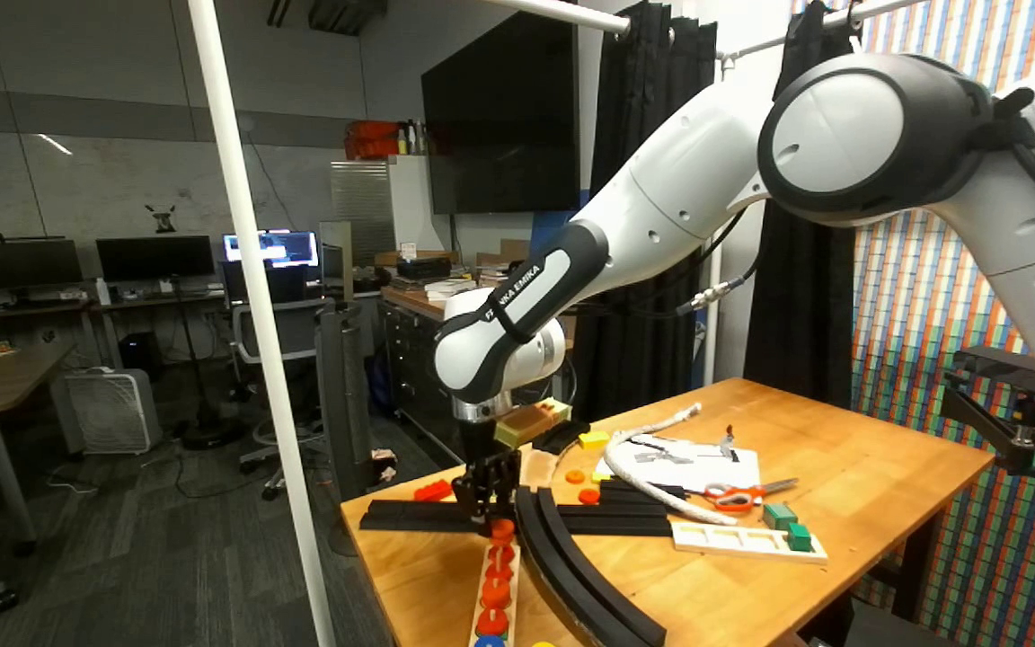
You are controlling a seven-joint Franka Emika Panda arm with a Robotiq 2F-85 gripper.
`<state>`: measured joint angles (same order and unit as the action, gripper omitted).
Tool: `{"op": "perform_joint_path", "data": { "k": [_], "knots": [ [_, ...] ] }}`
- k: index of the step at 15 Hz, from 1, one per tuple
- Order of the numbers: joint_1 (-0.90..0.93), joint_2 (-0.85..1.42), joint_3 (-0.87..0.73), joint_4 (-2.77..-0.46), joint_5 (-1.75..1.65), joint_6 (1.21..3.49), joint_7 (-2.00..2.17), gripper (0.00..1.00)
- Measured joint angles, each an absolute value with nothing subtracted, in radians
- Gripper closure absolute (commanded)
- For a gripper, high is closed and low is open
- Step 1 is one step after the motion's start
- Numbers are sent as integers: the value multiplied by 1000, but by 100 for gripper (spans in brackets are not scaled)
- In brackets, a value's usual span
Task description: Take the orange coin from the table and put it on the rack, then take a different orange coin from the rack and put it on the table, and put a yellow one on top of the orange one on the rack
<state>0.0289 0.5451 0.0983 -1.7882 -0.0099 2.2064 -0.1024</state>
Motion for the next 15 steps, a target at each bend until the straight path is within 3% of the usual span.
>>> {"op": "perform_joint_path", "data": {
  "k": [3, 15],
  "knots": [
    [29, 555, 96, -1788, -10, 2206, -102, 0],
    [60, 511, 79, -1814, -30, 2206, -9, 0]
  ]
}}
